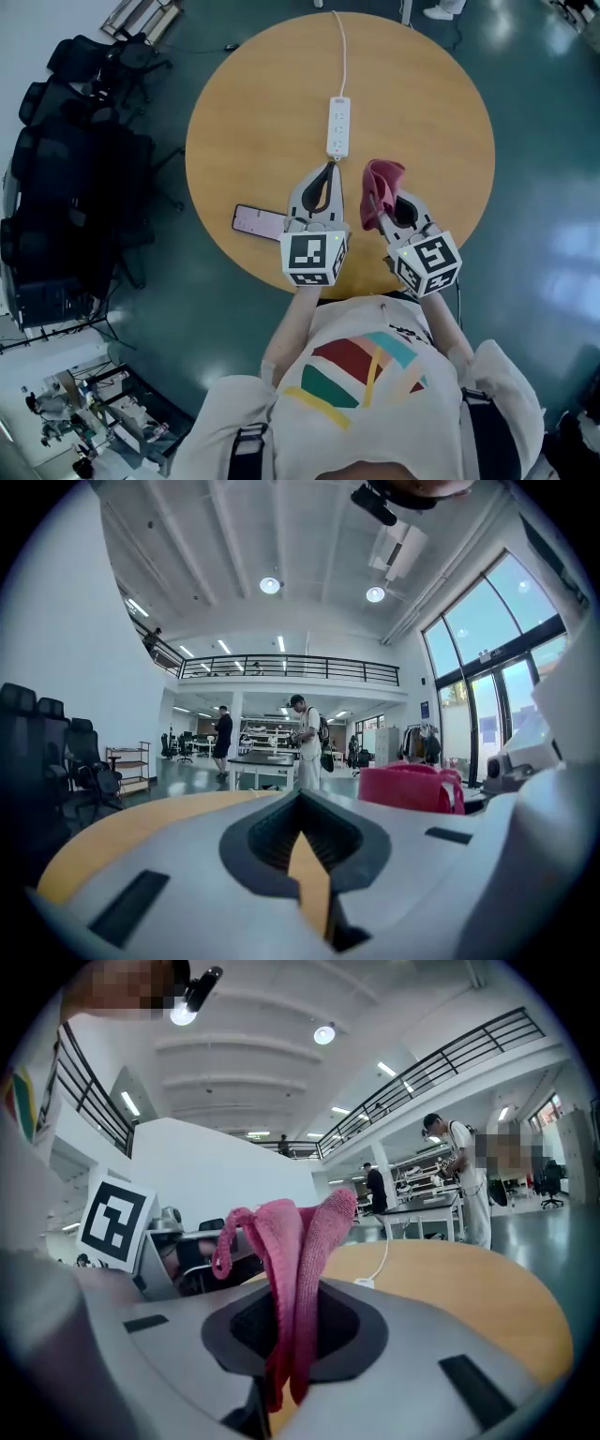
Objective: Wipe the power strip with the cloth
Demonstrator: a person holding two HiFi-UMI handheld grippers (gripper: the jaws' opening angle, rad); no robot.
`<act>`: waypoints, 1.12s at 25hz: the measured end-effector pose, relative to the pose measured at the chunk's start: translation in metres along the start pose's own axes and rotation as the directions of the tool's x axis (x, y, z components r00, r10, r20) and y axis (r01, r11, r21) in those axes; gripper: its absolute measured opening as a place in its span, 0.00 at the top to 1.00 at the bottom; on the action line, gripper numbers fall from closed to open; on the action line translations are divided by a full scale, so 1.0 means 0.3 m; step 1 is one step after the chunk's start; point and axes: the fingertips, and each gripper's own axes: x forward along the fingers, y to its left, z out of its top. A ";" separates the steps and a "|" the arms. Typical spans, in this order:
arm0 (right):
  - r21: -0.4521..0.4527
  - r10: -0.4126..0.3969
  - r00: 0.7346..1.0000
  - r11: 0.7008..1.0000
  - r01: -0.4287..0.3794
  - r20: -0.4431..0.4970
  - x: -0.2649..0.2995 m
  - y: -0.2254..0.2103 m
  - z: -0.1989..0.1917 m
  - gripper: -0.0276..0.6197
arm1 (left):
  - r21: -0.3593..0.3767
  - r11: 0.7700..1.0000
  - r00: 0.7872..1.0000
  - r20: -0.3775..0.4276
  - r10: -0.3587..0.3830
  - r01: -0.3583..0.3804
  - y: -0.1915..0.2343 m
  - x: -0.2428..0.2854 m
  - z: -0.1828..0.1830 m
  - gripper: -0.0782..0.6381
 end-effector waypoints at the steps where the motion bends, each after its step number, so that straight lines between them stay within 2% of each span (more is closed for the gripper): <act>1: 0.004 0.009 1.000 1.000 -0.009 0.013 -0.015 0.011 -0.002 0.90 | 0.008 1.000 1.000 0.007 -0.002 0.002 -0.016 -0.009 0.010 0.83; 4: -0.039 0.017 0.999 0.999 -0.015 0.043 -0.041 0.035 0.020 0.90 | 0.029 1.000 0.999 0.037 -0.009 0.008 -0.040 -0.025 0.058 0.83; 7: -0.110 -0.022 0.999 0.994 0.025 0.028 -0.066 0.030 0.038 0.90 | 0.035 0.999 0.998 0.056 -0.004 0.002 -0.052 -0.050 0.090 0.83; 11: -0.099 -0.056 0.997 0.993 0.061 0.055 -0.129 -0.007 0.079 0.90 | 0.042 0.999 0.997 0.077 0.005 -0.008 -0.092 -0.094 0.130 0.83; 14: -0.111 -0.073 0.997 0.991 0.076 0.033 -0.148 -0.015 0.050 0.90 | 0.034 0.999 0.997 0.075 0.013 -0.016 -0.097 -0.129 0.127 0.83; 18: -0.126 -0.058 0.998 0.990 0.055 -0.021 -0.134 0.027 -0.015 0.90 | 0.021 0.999 0.997 0.068 0.030 -0.031 -0.063 -0.156 0.111 0.83; 24: -0.128 -0.044 0.999 0.991 0.042 -0.012 -0.108 0.075 -0.034 0.90 | 0.020 0.999 0.998 0.063 0.029 -0.031 -0.033 -0.159 0.082 0.83; 28: -0.120 -0.097 0.995 0.989 0.092 -0.037 -0.132 0.032 -0.051 0.90 | 0.023 1.000 0.998 0.058 0.010 -0.011 -0.058 -0.154 0.075 0.83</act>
